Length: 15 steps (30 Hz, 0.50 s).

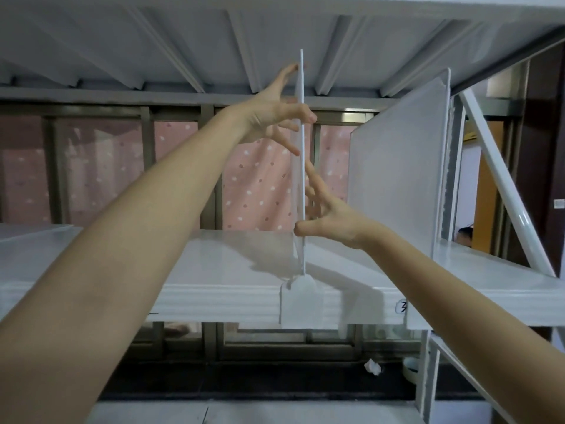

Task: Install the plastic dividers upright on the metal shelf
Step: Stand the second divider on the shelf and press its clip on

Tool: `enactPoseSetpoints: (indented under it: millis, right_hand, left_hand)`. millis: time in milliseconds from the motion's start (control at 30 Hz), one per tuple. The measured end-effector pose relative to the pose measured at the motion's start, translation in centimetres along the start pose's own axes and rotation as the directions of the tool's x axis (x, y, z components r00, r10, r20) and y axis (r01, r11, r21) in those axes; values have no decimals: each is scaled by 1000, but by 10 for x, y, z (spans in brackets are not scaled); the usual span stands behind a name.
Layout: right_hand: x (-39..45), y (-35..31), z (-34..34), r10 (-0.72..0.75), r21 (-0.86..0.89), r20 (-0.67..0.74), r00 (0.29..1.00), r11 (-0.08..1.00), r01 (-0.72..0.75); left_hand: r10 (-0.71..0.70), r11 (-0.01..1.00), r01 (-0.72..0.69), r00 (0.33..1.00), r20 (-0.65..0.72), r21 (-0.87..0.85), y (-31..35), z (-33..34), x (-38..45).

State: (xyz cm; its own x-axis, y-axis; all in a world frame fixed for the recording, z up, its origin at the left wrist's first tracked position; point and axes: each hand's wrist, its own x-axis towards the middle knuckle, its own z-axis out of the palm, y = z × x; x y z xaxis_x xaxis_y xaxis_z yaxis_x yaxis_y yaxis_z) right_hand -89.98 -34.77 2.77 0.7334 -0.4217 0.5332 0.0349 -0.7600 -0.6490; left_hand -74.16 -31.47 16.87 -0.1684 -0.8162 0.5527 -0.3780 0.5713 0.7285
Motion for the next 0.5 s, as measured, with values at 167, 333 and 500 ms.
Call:
enactPoseSetpoints:
  millis: [167,333,500]
  right_hand:
    - [2,6,-2,18,-67,-30,999,998,-20]
    - [3,19,7,43,-21,20,999,999,-43]
    - [5,17,11,-7,-83,19,1000,997,9]
  left_hand:
    - [57,998,-57,998,9,-8,-2,4,0]
    - [144,989,-144,990,6,27,-10,5,5]
    - [173,981,-172,985,-7,92,-14,0,8]
